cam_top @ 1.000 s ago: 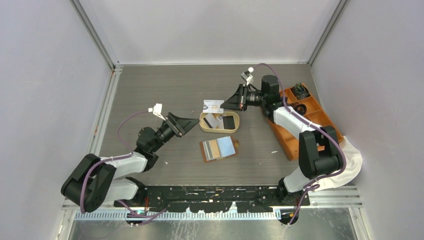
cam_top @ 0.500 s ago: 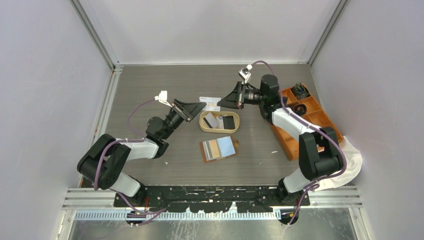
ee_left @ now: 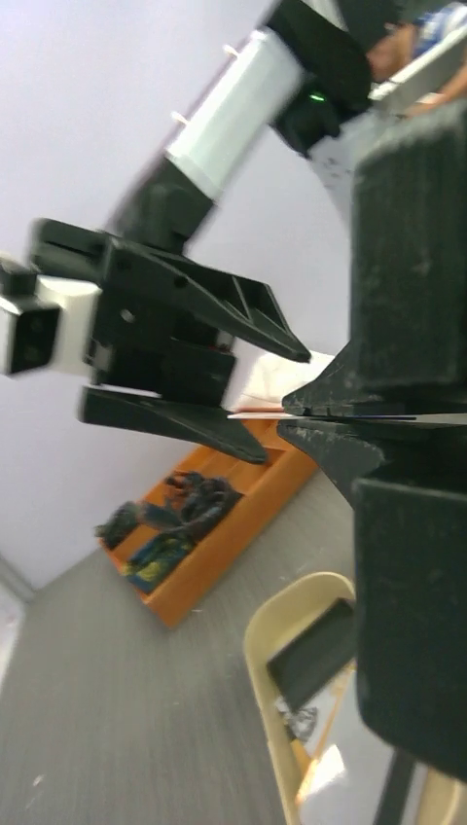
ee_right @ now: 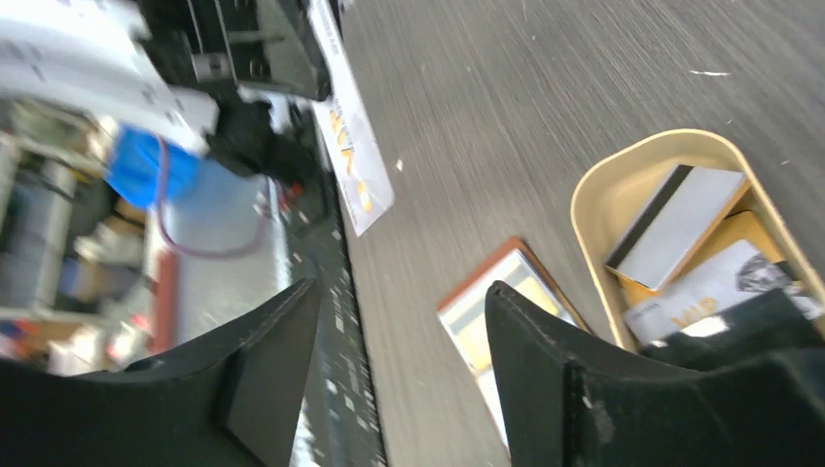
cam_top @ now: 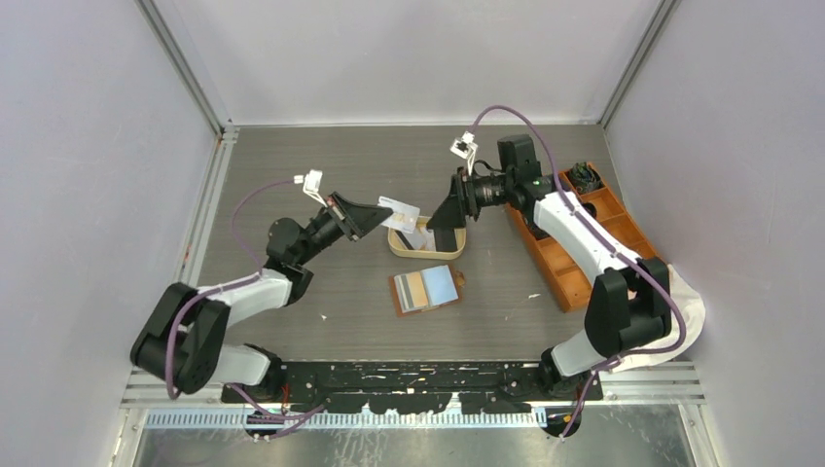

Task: Put the credit cards into the card holder
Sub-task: Move the storage box to the center of the board.

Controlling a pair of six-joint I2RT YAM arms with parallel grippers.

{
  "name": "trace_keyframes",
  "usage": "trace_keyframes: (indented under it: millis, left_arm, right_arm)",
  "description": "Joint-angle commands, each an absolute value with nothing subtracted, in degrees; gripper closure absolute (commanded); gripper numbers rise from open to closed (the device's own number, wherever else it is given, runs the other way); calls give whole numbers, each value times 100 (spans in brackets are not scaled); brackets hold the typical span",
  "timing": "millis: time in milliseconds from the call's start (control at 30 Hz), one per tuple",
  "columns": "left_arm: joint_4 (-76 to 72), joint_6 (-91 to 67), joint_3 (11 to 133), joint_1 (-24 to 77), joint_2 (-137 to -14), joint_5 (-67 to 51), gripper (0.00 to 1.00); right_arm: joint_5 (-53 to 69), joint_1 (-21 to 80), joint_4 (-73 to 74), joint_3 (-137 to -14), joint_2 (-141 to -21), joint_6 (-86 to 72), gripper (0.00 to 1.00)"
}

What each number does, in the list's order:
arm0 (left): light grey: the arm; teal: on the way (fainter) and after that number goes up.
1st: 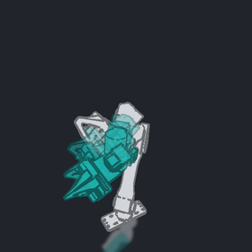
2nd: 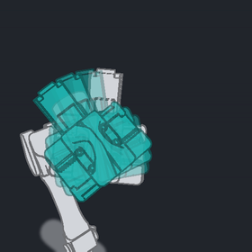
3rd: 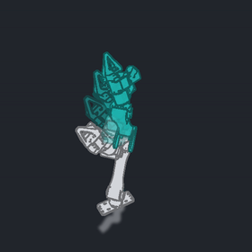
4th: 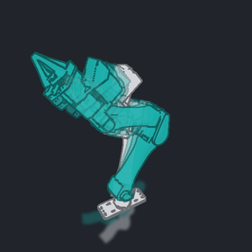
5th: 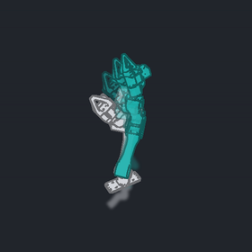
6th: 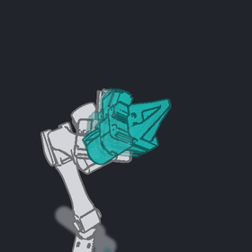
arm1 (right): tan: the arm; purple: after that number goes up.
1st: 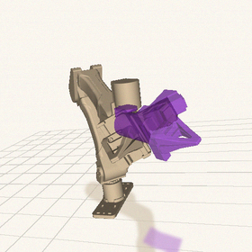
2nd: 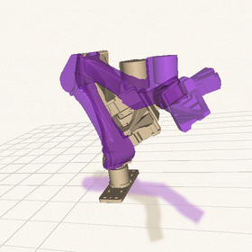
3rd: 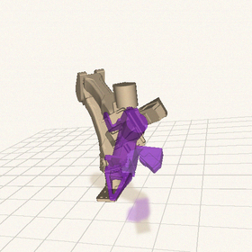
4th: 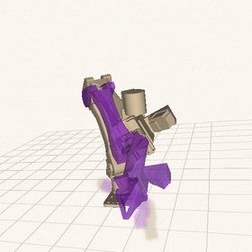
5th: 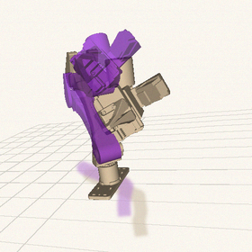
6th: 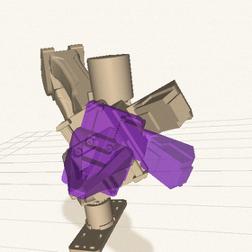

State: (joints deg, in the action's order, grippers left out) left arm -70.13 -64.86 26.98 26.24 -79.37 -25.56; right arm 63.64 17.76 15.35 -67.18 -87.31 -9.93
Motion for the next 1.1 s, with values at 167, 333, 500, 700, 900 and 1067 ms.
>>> trace_keyframes:
  millis: [167, 333, 500, 700, 900, 1067]
  left_arm:
    - [-771, -2452, 4172, 3012, -6466, -5067, 100]
    - [-468, -2010, 4504, 3304, -6555, -5248, 100]
    - [-352, -1764, 4742, 3613, -6849, -5397, 100]
    - [-571, -1793, 4773, 3663, -6889, -5332, 100]
    - [-1126, -2153, 4329, 3671, -6569, -4801, 92]
    - [-3453, -3416, 2816, 3668, -5864, -3672, 40]
  right_arm:
    - [6432, 2448, 4382, -6328, -7503, 4019, 22]
    - [6344, 2835, 3967, -6248, -7658, 3537, 30]
    - [6393, 3122, 3737, -6249, -7744, 3222, 51]
    - [6426, 3243, 3709, -6273, -7849, 3106, 91]
    - [6629, 3362, 3823, -6349, -7924, 3015, 99]
    - [6514, 3356, 3908, -6475, -8015, 2795, 99]
